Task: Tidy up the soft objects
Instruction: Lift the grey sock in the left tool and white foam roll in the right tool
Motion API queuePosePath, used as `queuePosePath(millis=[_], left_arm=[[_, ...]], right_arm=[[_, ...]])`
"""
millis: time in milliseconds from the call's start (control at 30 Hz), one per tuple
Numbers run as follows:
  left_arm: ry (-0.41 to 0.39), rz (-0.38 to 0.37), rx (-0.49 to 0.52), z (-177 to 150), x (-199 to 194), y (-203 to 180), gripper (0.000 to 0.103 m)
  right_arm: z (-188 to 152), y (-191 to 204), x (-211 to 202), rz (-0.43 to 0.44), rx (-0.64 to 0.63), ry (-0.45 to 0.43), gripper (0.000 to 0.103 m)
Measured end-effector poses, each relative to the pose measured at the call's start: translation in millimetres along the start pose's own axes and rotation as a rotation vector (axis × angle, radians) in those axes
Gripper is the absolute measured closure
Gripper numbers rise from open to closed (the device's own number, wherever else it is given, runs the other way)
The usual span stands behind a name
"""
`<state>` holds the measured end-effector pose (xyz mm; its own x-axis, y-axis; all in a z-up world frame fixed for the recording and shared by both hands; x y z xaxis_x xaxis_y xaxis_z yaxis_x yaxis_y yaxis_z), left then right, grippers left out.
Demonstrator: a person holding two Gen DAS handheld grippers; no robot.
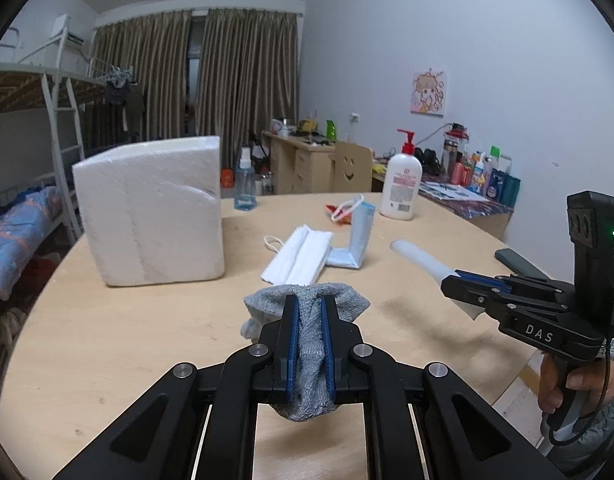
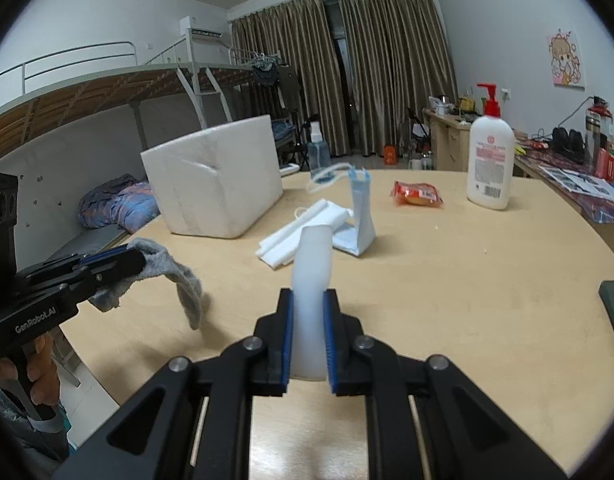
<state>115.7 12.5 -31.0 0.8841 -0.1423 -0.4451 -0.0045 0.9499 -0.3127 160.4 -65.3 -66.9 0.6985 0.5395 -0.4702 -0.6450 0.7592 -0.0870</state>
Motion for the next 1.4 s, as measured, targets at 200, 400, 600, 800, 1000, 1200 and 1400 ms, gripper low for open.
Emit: queuePosePath(millis=[200, 400, 600, 800, 1000, 1200, 1400], left_arm=[[-0.033, 0.009, 0.009, 5, -14, 1, 0.092], [-0.046, 0.01, 0.003, 5, -21, 3, 0.092], [-0.059, 0.024, -0.005, 6, -27, 11, 0.092], [-0.093, 0.053, -0.015, 13, -37, 21, 0.092], [-0.129, 0.081, -0.009, 25, -49, 29, 0.092], [-0.174, 0.099, 0.008, 41, -65, 33, 0.092], [-0.228, 0.104, 0.01, 58, -83, 32, 0.092]], right_arm=[[14, 7, -12, 0.006, -0.013, -0.041, 0.086], [20, 14, -14, 0.013, -0.025, -0.053, 0.086], [25, 22, -12, 0.028, -0.041, -0.055, 0.086], [36, 32, -9, 0.053, -0.066, -0.07, 0.086], [54, 48, -6, 0.09, -0.094, -0.101, 0.086], [72, 58, -7, 0.109, -0.115, -0.138, 0.086], [96, 69, -15, 0.122, -0.15, -0.189, 0.086]])
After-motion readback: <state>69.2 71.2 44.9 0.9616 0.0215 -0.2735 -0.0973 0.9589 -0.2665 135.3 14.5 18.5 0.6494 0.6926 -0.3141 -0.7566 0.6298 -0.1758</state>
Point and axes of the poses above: each gripper's, at about its wrist camera, not at the fingertips, and x roughly the way its jaws point, y to its left, z to its top, the point moved 7 cm from there along x, roughly the way its jaws point, and after that the axes turned 15 degrees about -x, right-handed, at the moved point
